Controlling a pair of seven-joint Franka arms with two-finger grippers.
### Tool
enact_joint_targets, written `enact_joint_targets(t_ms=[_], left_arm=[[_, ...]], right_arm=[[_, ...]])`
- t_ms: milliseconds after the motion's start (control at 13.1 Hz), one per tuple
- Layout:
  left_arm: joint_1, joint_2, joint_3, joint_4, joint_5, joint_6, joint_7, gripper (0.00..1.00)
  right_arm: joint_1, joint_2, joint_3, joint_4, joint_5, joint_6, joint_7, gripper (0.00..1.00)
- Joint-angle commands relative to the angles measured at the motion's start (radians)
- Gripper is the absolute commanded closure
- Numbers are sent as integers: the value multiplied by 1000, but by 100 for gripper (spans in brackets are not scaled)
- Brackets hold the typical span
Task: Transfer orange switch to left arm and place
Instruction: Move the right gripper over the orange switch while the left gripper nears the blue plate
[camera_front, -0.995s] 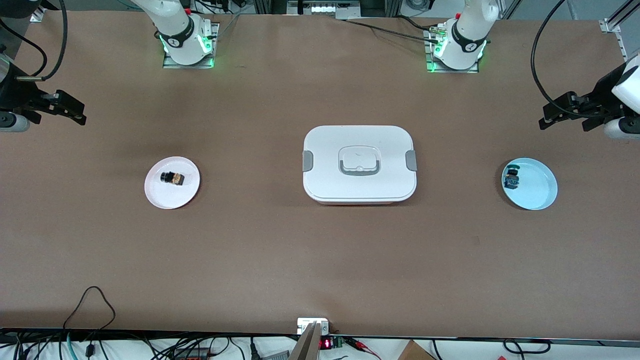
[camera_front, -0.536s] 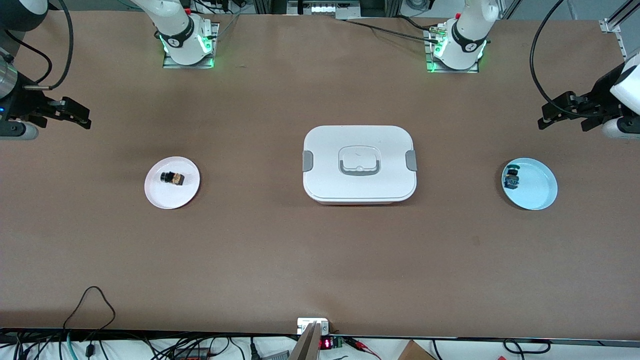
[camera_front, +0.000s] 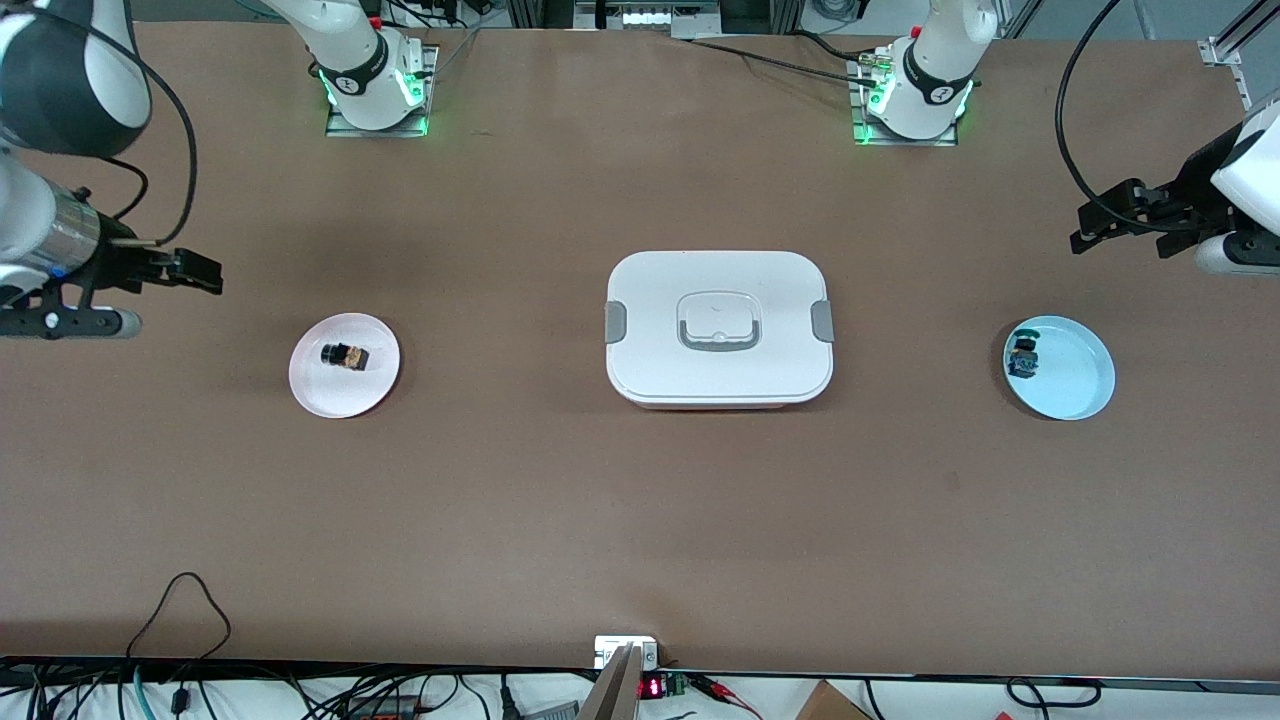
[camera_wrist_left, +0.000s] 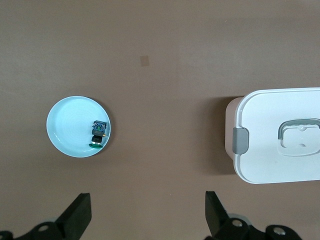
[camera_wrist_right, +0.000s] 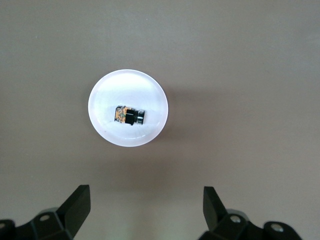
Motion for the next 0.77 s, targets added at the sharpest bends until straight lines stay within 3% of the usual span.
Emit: enact_joint_targets(t_ms=[0, 306, 689], left_arm=[[-1, 22, -2, 42, 10, -23, 11, 0], [-4, 22, -3, 42, 5, -23, 8, 0], [-21, 22, -8, 42, 16, -23, 7, 0]], right_arm=[[-4, 57, 5, 25, 16, 25, 8, 0], [-1, 75, 7, -42, 31, 132, 11, 0], [7, 64, 11, -239, 53, 354, 17, 0]])
